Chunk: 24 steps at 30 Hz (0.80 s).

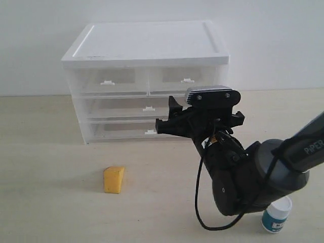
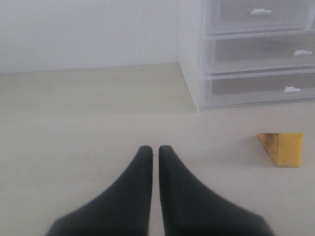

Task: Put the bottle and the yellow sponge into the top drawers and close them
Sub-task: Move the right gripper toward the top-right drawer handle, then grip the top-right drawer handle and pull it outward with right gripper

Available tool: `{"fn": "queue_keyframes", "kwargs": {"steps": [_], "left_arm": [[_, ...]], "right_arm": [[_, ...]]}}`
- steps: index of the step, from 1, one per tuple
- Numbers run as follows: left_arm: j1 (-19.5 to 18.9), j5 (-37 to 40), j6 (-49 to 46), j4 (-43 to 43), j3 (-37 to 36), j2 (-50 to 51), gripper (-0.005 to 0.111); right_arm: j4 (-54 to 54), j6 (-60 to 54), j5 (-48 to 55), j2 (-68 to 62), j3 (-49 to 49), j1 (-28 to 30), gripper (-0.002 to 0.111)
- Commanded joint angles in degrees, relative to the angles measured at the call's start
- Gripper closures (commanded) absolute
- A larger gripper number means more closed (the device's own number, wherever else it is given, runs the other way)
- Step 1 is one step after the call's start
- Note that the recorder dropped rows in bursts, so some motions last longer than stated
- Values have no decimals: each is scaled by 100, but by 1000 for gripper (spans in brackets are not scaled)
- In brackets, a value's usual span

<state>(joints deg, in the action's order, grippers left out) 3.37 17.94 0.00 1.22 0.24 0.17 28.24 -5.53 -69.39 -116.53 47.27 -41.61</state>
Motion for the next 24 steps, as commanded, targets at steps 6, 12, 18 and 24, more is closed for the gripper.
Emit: {"fn": "queue_keyframes", "kwargs": {"steps": [6, 12, 18, 24], "left_arm": [[55, -45, 41, -16, -24, -17, 103], [55, -45, 41, -16, -24, -17, 103], [55, -45, 41, -16, -24, -17, 103], [55, -45, 41, -16, -24, -17, 103]], "right_arm": [[380, -279, -57, -73, 496, -6, 44], [561, -796, -57, -73, 777, -6, 44], [643, -808, -57, -263, 1007, 31, 44], [601, -739, -57, -535, 1094, 173, 44]]}}
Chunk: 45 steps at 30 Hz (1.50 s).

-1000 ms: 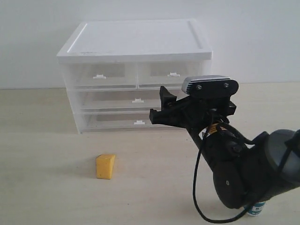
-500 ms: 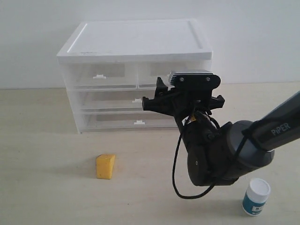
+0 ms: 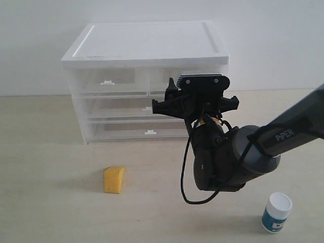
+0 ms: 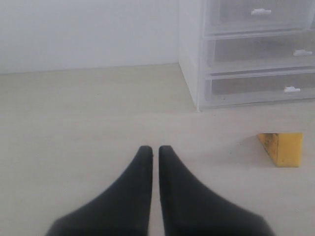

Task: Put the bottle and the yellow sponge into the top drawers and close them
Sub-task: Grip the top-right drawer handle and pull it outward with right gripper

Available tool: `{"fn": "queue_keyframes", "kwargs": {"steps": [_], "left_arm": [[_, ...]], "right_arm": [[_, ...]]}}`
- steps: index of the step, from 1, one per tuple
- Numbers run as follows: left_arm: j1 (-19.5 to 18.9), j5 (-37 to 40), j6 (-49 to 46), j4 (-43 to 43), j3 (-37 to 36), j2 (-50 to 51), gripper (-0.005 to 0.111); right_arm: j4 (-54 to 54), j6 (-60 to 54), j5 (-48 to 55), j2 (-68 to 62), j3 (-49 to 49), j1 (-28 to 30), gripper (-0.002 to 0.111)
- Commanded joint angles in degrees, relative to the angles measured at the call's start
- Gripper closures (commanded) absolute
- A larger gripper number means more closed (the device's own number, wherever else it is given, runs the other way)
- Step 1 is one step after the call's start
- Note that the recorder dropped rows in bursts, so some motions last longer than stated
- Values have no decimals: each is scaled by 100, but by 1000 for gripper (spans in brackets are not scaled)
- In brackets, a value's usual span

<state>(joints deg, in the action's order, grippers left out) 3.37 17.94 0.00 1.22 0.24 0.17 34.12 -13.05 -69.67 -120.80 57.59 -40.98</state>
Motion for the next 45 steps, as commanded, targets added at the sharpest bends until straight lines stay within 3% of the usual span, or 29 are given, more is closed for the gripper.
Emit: {"fn": "queue_keyframes", "kwargs": {"steps": [1, 11, 14, 17, 21, 28, 38, 45], "left_arm": [[55, -45, 41, -16, -24, -17, 103], [55, -45, 41, -16, -24, -17, 103], [55, -45, 41, -16, -24, -17, 103], [55, -45, 41, -16, -24, -17, 103], [55, -45, 41, -16, -24, -17, 103], [55, -45, 41, -16, -24, -17, 103], [55, -45, 41, -16, -24, -17, 103], [55, -45, 41, -16, -24, -17, 103]], "right_arm": [[15, 48, -29, -124, 91, 109, 44], [4, -100, -29, -171, 268, 109, 44], [4, -100, -29, -171, 268, 109, 51], [4, -100, -29, -171, 268, 109, 68], [4, -89, -29, -171, 244, 109, 107], [15, -58, -22, -161, 111, 98, 108], [-21, 353, -29, 387, -910, 98, 108], [57, 193, -29, 868, -1545, -318, 108]]}}
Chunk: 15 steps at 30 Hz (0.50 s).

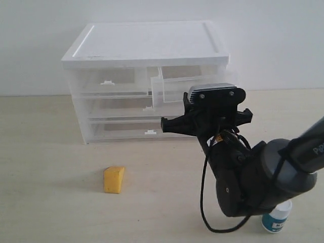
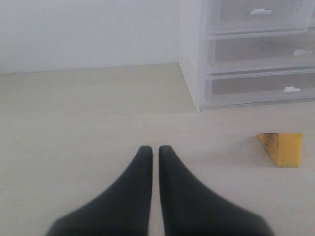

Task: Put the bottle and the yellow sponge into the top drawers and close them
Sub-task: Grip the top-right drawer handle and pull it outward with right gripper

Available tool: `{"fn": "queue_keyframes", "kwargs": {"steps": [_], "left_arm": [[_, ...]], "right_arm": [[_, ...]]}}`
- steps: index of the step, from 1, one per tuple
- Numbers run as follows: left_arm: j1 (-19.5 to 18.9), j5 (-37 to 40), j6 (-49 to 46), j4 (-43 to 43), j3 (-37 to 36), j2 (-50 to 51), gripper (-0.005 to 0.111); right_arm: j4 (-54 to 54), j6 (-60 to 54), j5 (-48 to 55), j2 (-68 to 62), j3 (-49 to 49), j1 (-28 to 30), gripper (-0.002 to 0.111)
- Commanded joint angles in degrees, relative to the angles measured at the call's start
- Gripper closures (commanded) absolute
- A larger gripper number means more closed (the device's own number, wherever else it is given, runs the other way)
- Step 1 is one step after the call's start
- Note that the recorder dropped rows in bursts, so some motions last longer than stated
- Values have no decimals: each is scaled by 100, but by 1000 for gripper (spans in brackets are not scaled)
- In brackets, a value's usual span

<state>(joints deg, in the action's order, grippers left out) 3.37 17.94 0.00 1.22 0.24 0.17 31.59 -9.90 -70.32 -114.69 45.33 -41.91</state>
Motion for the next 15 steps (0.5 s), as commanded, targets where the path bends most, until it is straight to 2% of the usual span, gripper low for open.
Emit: {"fn": "queue_keyframes", "kwargs": {"steps": [1, 15], "left_arm": [[55, -45, 41, -16, -24, -17, 103], [55, -45, 41, -16, -24, -17, 103]], "right_arm": [[392, -121, 36, 322, -394, -311, 108], [1109, -144, 36, 615, -754, -1078, 108]]}}
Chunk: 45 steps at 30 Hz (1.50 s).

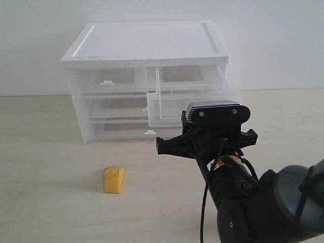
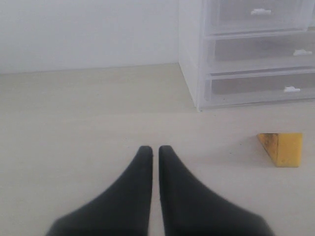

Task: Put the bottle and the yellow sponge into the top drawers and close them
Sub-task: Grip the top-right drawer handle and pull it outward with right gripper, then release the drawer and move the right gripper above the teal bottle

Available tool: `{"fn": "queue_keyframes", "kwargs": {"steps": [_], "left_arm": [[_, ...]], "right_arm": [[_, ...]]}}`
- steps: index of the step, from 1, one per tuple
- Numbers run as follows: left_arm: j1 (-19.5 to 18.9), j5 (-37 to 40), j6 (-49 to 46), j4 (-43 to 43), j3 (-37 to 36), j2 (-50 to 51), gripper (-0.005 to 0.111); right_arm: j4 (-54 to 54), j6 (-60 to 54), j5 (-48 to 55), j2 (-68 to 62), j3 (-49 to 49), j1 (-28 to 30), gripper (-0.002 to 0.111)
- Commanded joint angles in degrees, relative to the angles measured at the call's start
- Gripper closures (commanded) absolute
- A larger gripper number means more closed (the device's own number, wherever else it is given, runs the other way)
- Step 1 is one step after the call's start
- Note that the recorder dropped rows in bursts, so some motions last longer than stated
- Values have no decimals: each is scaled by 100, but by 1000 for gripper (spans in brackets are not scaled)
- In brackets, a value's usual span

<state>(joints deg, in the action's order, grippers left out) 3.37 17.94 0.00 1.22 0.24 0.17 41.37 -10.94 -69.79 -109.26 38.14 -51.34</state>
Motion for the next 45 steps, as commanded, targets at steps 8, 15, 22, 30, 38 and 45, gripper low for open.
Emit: {"fn": "queue_keyframes", "kwargs": {"steps": [8, 15, 22, 30, 38, 45], "left_arm": [[55, -45, 41, -16, -24, -17, 103], [55, -45, 41, -16, -24, -17, 103], [55, -45, 41, -16, -24, -17, 103], [55, -45, 41, -16, -24, -17, 103], [55, -45, 41, -16, -24, -17, 103], [55, -45, 41, -16, -24, -17, 103]], "right_arm": [[497, -158, -17, 71, -34, -297, 108], [507, -158, -17, 71, -34, -314, 62], [686, -431, 350, 121, -34, -314, 30], [815, -1404, 2535, 815, -34, -314, 30], [1405, -4251, 5357, 1778, -34, -314, 84], [836, -4996, 9576, 2517, 168, 956, 108]]}}
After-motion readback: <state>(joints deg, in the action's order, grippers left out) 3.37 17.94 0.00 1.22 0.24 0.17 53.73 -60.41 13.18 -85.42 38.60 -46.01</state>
